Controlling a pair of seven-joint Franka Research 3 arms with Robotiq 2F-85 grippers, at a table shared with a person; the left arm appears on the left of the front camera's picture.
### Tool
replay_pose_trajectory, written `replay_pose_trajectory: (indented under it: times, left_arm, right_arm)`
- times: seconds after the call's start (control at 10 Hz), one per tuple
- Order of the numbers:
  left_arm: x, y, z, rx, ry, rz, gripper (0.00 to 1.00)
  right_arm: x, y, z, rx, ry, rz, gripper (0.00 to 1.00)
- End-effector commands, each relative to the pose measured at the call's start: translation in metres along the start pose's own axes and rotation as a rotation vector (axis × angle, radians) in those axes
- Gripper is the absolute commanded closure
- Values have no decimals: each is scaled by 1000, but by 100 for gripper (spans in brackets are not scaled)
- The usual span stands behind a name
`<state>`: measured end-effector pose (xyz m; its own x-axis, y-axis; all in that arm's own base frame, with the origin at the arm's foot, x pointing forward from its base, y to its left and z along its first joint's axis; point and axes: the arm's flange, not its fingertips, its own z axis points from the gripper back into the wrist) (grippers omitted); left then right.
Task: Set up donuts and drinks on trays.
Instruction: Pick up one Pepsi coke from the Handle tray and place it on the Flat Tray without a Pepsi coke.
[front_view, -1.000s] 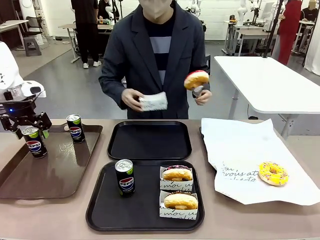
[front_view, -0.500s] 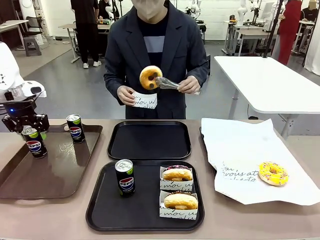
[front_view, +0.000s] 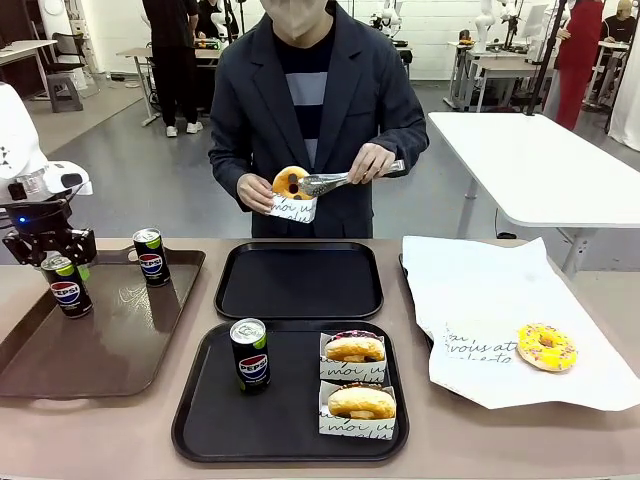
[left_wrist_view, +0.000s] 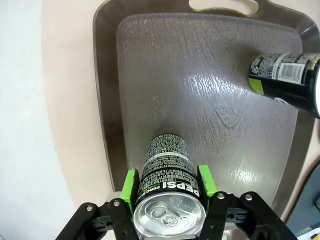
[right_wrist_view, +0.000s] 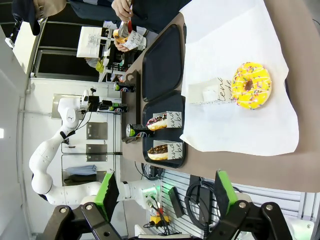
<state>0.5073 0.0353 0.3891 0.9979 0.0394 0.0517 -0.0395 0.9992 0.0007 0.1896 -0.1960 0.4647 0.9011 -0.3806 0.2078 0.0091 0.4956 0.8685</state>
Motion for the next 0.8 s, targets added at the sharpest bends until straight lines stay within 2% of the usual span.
replay_pose_trajectory:
  times: [0.0, 0.3, 0.5, 0.7]
  left_arm:
    - [-21, -20, 46, 38, 16, 37, 100]
    - [-95, -48, 124, 58, -25, 18, 100]
    - [-123, -48, 138, 58, -36, 25, 100]
    - [-128, -35, 137, 60, -17, 79, 100]
  right_arm:
    - [1, -1, 0, 20, -6, 17, 0]
    - [1, -1, 0, 20, -6, 17, 0]
    - [1, -1, 0, 20, -6, 17, 0]
    - [1, -1, 0, 20, -6, 17, 0]
